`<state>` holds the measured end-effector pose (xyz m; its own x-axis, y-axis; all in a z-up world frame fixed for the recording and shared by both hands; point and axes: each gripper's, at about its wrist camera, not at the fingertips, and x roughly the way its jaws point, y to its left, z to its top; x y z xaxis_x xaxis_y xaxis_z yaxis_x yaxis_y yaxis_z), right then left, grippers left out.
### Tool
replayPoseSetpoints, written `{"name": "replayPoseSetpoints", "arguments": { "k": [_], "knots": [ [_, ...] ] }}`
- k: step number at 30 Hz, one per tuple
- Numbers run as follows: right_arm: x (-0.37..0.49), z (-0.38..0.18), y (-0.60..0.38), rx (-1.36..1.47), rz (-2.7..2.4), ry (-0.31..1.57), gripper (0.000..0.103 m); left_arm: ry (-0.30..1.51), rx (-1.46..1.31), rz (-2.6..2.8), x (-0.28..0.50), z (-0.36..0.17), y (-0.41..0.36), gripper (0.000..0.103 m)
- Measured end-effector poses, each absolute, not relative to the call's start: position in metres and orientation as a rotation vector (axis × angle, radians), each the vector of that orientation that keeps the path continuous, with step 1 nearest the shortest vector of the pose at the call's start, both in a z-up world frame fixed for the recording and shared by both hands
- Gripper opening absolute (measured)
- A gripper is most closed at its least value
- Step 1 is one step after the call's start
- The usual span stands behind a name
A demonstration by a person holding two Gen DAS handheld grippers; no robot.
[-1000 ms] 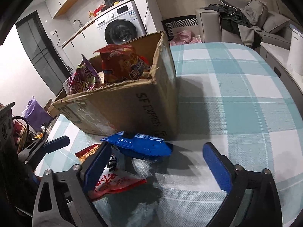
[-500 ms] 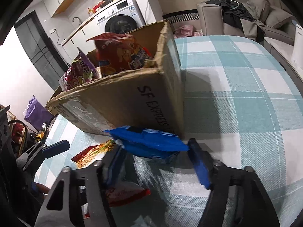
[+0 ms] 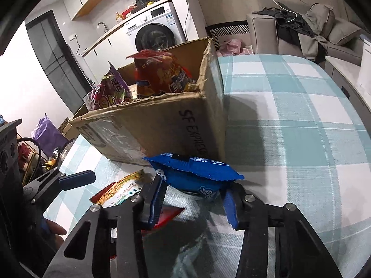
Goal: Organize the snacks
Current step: 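Grasp the white noodle snack bag with the left tool while the right tool grasps the blue pack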
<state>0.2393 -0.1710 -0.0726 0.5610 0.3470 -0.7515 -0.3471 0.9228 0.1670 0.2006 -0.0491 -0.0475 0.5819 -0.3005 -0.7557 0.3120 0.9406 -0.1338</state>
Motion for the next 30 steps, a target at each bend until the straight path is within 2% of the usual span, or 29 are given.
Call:
{"name": "replayPoseSetpoints", "arguments": {
  "k": [10, 21, 23, 25, 30],
  "knots": [
    [0.226, -0.063, -0.196, 0.003, 0.380, 0.864, 0.045, 0.877, 0.004, -0.423, 0.199, -0.032, -0.066, 0.102],
    [0.218, -0.063, -0.205, 0.002, 0.369, 0.859, 0.045, 1.000, 0.017, -0.320, 0.219, -0.059, -0.079, 0.102],
    [0.217, -0.063, -0.204, -0.006, 0.371, 0.860, 0.045, 1.009, 0.009, -0.324, 0.219, -0.060, -0.080, 0.098],
    [0.217, -0.063, -0.201, -0.019, 0.372, 0.860, 0.045, 1.026, -0.008, -0.340, 0.220, -0.061, -0.080, 0.083],
    [0.215, -0.064, -0.194, -0.045, 0.381, 0.857, 0.045, 1.020, -0.014, -0.341, 0.223, -0.062, -0.076, 0.071]
  ]
}}
